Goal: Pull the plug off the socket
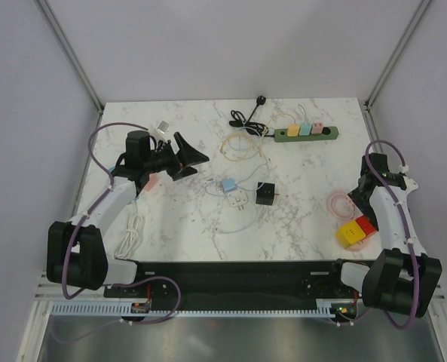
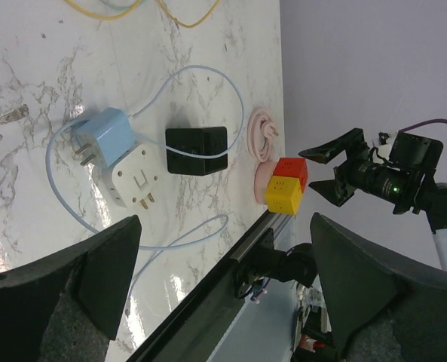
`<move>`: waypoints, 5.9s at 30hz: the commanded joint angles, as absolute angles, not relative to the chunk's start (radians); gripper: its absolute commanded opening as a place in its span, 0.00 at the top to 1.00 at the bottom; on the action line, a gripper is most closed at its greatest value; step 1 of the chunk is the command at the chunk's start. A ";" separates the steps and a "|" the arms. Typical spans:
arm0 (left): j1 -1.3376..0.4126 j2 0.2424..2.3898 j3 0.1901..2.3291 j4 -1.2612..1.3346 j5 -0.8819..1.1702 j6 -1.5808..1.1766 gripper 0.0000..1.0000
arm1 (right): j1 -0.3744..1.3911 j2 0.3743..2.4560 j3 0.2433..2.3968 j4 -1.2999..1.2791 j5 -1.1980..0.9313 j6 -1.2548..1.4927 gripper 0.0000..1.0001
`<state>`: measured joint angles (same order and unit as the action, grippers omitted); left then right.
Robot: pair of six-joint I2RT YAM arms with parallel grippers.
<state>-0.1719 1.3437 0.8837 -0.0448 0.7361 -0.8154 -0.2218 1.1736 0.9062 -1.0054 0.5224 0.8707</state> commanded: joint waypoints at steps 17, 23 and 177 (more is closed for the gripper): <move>-0.201 1.342 0.880 0.049 0.798 -0.802 0.09 | -0.230 1.193 0.769 -0.853 0.382 0.841 0.15; -0.209 1.347 0.884 0.048 0.798 -0.790 0.11 | -0.229 1.174 0.723 -0.807 0.295 0.831 0.27; -0.865 2.051 1.479 0.129 0.672 -0.612 0.98 | -0.066 0.977 0.238 0.141 -0.396 0.755 0.74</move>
<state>-0.8459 2.0945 1.4746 -0.0238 0.5098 -0.4942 -0.0685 0.9745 0.2604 0.1230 -0.4202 0.7830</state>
